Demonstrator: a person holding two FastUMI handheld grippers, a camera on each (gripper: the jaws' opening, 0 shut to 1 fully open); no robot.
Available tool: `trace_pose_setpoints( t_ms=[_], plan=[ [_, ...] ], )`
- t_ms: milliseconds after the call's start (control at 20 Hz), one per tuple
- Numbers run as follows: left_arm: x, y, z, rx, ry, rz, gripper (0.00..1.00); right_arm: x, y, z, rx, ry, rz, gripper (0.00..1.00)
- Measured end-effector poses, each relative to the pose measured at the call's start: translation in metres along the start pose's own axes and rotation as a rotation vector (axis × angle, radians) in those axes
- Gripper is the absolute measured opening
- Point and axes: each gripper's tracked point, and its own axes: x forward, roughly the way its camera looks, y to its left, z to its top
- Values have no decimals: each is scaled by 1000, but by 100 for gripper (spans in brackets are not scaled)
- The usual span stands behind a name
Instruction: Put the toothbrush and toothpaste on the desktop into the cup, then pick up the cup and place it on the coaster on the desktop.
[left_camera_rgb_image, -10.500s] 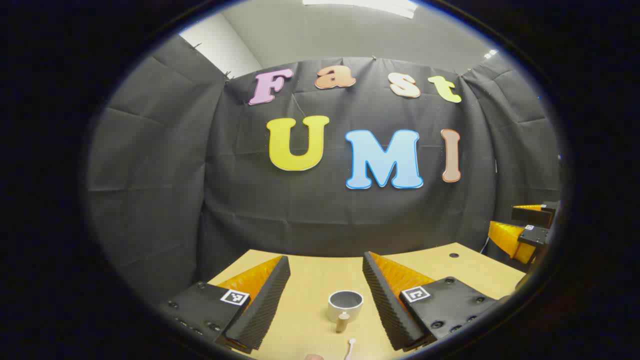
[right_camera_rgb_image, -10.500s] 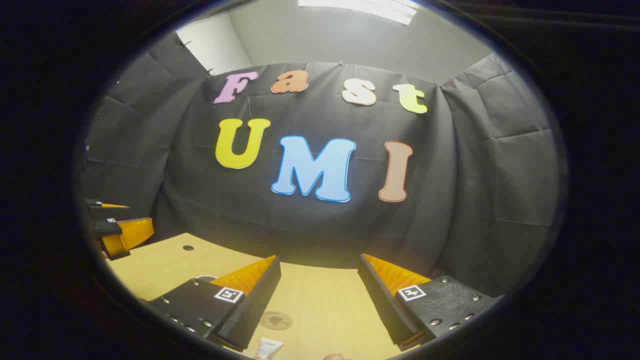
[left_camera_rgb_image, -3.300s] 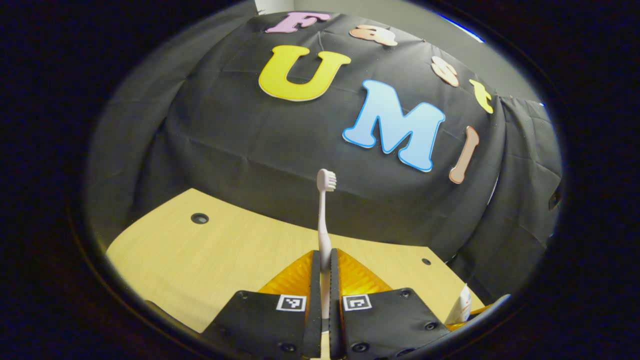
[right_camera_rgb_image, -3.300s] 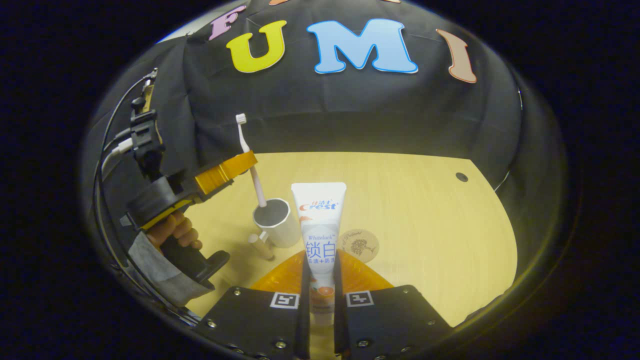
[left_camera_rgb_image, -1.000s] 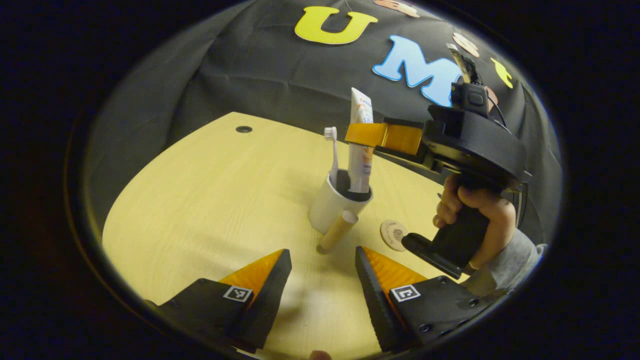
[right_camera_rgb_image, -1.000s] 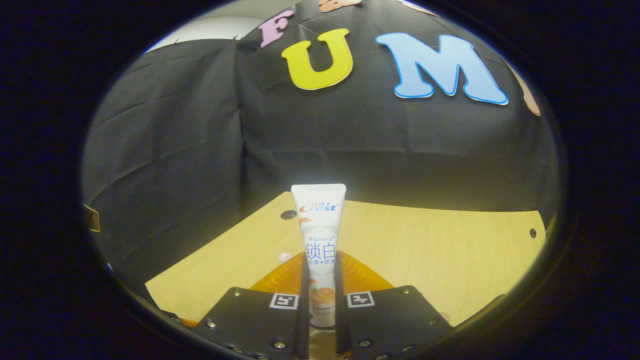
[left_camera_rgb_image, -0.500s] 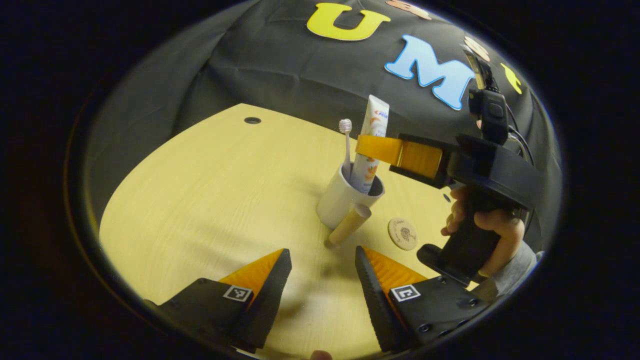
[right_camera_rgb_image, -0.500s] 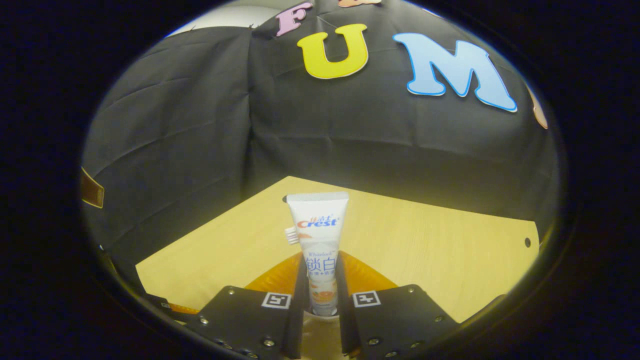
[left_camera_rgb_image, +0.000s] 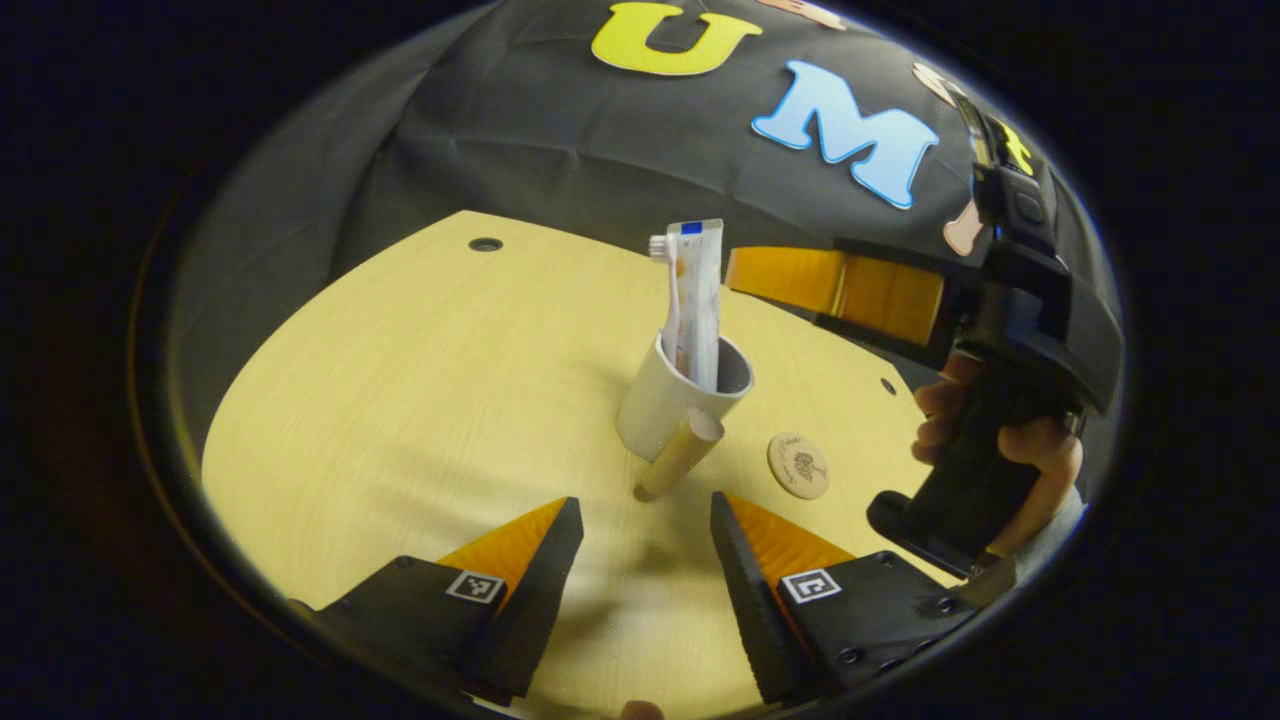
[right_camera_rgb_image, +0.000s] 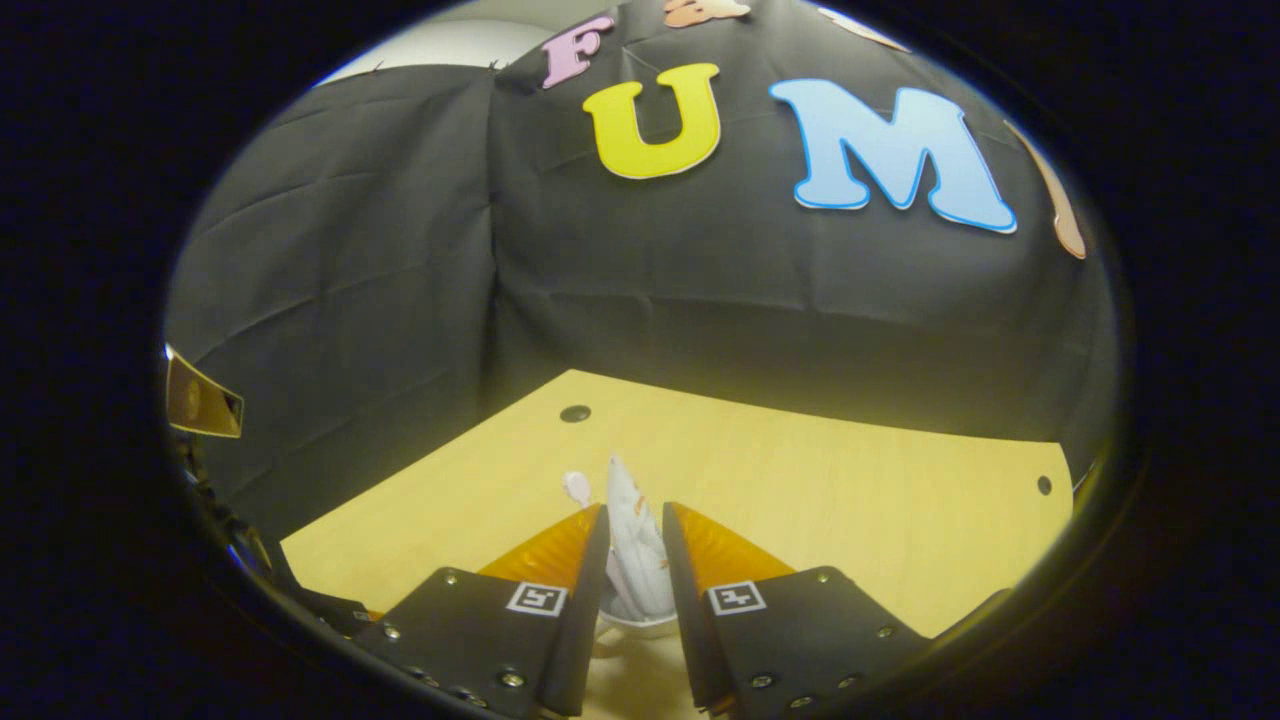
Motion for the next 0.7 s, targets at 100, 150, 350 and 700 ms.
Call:
trace_pose_setpoints(
  t_ms=[100,150,350,700],
  plan=[
    [4,-4,6,17,0,-5,86,-16,-8,10,20,-31,-20,37],
    [6,-7,7,21,7,-11,85,-24,-12,15,31,-42,-32,37],
    [13,-17,20,63,32,-24,85,-51,-40,23,61,-53,-115,37],
    [30,-26,22,102,192,-9,86,-92,-86,-2,106,2,-273,39]
  ],
)
